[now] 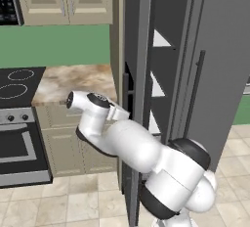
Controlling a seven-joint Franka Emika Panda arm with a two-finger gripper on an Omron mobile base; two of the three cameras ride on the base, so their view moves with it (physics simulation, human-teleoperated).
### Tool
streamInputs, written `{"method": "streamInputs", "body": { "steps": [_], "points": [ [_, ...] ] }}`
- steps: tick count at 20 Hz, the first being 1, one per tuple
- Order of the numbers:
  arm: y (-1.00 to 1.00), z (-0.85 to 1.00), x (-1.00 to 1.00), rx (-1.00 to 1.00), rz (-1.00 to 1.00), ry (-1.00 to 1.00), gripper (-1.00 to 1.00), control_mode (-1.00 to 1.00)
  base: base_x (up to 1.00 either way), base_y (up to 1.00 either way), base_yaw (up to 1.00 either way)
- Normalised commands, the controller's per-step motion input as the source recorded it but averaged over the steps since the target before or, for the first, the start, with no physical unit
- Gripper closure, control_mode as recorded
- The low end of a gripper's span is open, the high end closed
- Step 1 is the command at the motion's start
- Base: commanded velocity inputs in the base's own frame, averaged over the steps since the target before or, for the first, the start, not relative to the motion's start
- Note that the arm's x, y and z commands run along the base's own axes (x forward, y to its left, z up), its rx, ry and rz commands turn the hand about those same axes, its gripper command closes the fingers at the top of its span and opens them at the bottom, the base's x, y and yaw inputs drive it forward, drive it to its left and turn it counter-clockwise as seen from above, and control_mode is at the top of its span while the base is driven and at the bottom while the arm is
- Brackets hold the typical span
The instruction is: Store the kebab skewer in the freezer for long-term storage. Close the freezer door after placing the cooked food.
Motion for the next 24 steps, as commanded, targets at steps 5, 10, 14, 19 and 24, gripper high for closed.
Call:
{"method": "streamInputs", "body": {
  "steps": [5,10,14,19,24],
  "points": [
    [-0.17,-0.25,0.35,0.00,0.00,0.01,-1.00,-1.00,0.00,0.00,0.00],
    [-0.30,-0.21,0.30,0.00,0.00,0.02,-1.00,-1.00,0.00,0.00,0.00],
    [-0.58,-0.07,0.29,0.00,0.00,0.07,-1.00,-1.00,0.00,0.00,0.00],
    [-0.96,0.00,0.02,0.00,0.00,0.08,-1.00,-1.00,0.00,0.00,0.00],
    [-1.00,0.00,0.11,0.07,0.03,0.00,-1.00,-1.00,0.00,0.00,0.00]
  ]
}}
